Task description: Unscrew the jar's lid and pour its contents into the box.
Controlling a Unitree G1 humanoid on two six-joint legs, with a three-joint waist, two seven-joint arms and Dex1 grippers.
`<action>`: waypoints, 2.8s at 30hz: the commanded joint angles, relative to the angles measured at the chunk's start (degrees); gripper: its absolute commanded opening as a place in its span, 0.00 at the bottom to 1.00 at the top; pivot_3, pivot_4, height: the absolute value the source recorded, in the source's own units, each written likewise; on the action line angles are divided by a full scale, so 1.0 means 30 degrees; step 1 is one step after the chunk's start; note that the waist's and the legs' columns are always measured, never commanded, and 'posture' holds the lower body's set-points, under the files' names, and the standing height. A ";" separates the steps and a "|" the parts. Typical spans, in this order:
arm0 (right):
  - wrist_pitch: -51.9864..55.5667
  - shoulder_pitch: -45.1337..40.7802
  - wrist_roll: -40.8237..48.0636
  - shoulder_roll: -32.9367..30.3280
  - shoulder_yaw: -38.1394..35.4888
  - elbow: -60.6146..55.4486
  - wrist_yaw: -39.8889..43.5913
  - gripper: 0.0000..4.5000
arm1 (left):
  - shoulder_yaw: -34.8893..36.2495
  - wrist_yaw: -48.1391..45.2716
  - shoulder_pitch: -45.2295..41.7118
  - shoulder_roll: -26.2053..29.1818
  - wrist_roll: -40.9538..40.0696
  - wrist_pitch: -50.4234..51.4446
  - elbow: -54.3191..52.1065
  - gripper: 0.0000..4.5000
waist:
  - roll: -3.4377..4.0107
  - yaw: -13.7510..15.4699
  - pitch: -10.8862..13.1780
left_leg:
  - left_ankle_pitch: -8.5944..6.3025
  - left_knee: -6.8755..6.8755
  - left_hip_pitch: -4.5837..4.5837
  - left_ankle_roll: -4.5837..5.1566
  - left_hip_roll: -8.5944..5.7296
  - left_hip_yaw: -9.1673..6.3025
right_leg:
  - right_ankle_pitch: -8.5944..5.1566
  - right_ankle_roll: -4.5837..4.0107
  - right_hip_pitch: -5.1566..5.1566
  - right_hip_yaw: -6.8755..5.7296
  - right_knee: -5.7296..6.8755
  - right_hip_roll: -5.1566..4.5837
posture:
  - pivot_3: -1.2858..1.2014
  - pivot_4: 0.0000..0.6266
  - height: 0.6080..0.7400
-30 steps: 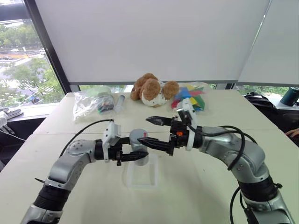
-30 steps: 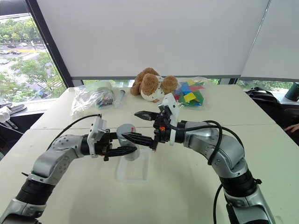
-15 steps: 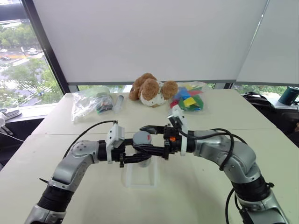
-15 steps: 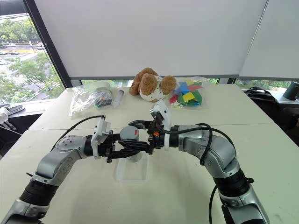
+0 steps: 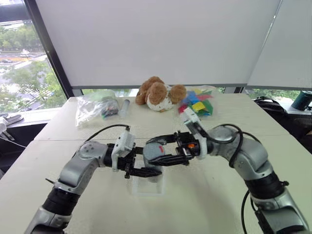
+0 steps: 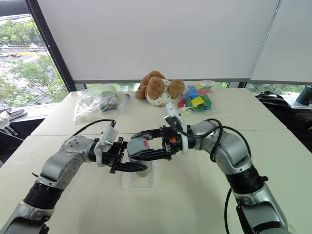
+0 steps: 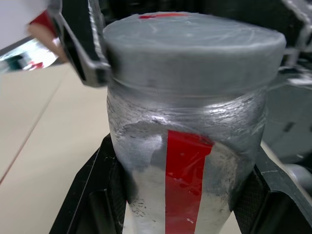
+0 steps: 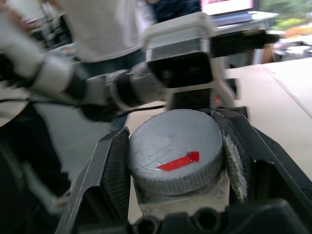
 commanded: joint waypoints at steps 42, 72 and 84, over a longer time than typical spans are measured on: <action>-0.0601 0.0717 -0.3082 0.2918 -0.0985 -0.0221 -0.7153 0.99 | 0.1487 0.5262 0.1500 -0.1240 0.0361 0.1016 -0.0517 0.47 | 0.0006 0.0074 0.0006 | 0.0006 -0.0016 -0.0010 -0.0011 -0.0010 0.0004 | 0.0003 -0.0001 -0.0068 0.0032 0.0091 -0.0010 | 0.52 0.24 1.00; 0.0178 0.1417 -0.0217 0.2248 -0.2474 -0.1890 -0.6307 0.99 | 0.1705 0.4811 0.1519 -0.0620 -0.0225 0.1689 -0.0808 0.47 | 0.0006 0.0045 0.0005 | 0.0007 -0.0014 -0.0007 -0.0012 -0.0001 0.0022 | 0.0001 -0.0003 -0.0106 0.0052 0.0151 -0.0009 | 0.52 0.24 1.00; -0.0472 -0.0079 -0.2422 0.3462 -0.0604 0.0200 -0.6729 0.99 | 0.1522 0.4845 0.1394 -0.0819 -0.0076 0.1705 -0.0812 0.47 | 0.0005 0.0055 0.0005 | 0.0010 -0.0010 -0.0011 -0.0016 -0.0014 0.0020 | 0.0002 -0.0004 -0.0124 0.0058 0.0172 -0.0012 | 0.52 0.24 1.00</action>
